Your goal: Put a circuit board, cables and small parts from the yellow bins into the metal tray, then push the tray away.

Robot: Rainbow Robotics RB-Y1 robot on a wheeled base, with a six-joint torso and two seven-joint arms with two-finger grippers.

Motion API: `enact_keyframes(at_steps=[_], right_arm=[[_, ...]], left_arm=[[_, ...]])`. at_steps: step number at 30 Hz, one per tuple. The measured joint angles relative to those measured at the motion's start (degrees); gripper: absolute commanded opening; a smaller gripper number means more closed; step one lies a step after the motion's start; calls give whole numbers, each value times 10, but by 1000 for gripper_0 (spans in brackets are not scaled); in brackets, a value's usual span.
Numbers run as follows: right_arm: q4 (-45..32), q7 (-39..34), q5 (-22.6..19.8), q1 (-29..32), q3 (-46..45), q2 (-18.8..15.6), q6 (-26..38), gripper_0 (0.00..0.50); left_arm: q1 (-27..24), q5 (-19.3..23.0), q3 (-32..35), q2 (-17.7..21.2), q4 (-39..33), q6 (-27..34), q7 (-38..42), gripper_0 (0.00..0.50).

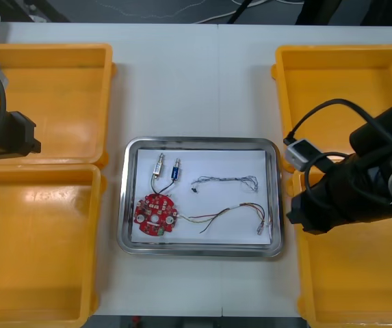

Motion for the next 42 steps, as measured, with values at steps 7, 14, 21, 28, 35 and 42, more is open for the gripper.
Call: enact_keyframes(at_steps=[7,14,21,28,35,42], right_arm=[[0,78,10,-35,49,30,0,500],[1,111,76,-80,146,51,-15,500],[38,111,95,-116,229,75,-54,500],[83,138,139,-160,313,103,-78,500],[122,141,164,-209,405,117,-105,500],[132,141,171,-231,456,121,-105,500]], left_arm=[[0,-3,0,0,0,0,-28,500],[1,-4,0,1,0,0,-34,500],[1,-9,0,2,0,0,-34,500],[4,-9,0,2,0,0,-34,500],[6,-10,0,2,0,0,-34,500],[6,-10,0,2,0,0,-34,500]])
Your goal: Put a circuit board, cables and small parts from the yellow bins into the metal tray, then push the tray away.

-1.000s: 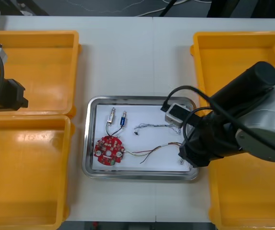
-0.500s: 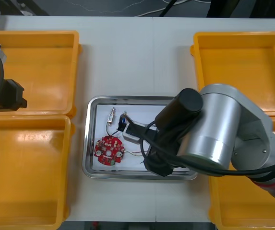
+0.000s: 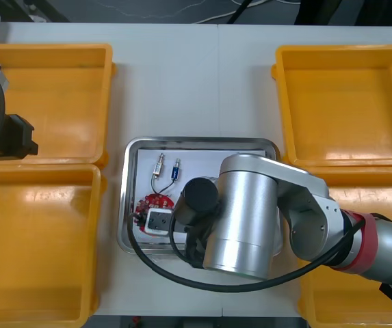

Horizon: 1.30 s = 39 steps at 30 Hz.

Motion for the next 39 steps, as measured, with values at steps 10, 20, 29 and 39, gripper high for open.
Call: enact_keyframes(at_steps=[10,20,29,39], right_arm=[[3,0,14,-3,37,0,0,500],[32,0,30,-4,63,0,-10,500],[47,0,45,-3,76,0,-11,500],[58,0,58,-3,88,4,-24,500]], left_arm=[[0,0,0,0,0,1,0,500],[1,0,0,0,0,1,0,500],[1,0,0,0,0,1,0,500],[1,0,0,0,0,1,0,500]])
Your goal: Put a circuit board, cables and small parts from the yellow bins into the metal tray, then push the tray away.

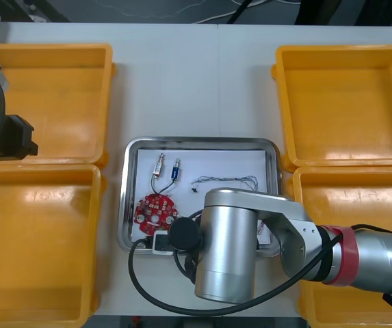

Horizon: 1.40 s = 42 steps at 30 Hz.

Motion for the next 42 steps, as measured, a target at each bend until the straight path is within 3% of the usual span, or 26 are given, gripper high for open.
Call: enact_keyframes(at_steps=[26,27,30,31,33,35,42], right_arm=[[10,0,13,11,3,15,-5,489],[10,0,13,11,3,15,-5,445],[10,0,14,12,3,15,-6,239],[10,0,14,12,3,15,-6,117],[10,0,14,12,3,15,-6,36],[10,0,16,13,3,15,-6,0],[10,0,19,13,3,14,-16,0]], left_arm=[[0,0,0,0,0,0,0,500],[0,0,0,0,0,0,0,500],[0,0,0,0,0,0,0,500],[0,0,0,0,0,0,0,500],[0,0,0,0,0,0,0,500],[0,0,0,0,0,0,0,500],[0,0,0,0,0,0,0,500]])
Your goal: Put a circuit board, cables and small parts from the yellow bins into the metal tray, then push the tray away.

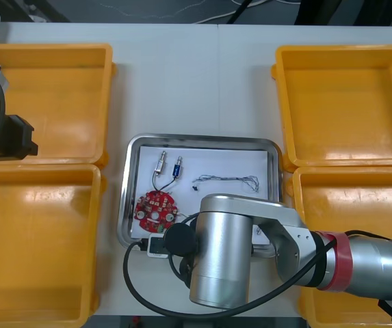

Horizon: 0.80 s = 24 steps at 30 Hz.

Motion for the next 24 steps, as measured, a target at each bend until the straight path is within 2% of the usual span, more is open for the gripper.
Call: enact_keyframes(at_steps=[15,24], right_arm=[[0,3,11,-21,0,-8,-23,0],[0,3,17,-46,0,-36,-68,0]], left_arm=[[0,0,0,0,0,0,0,500],[0,0,0,0,0,0,0,500]])
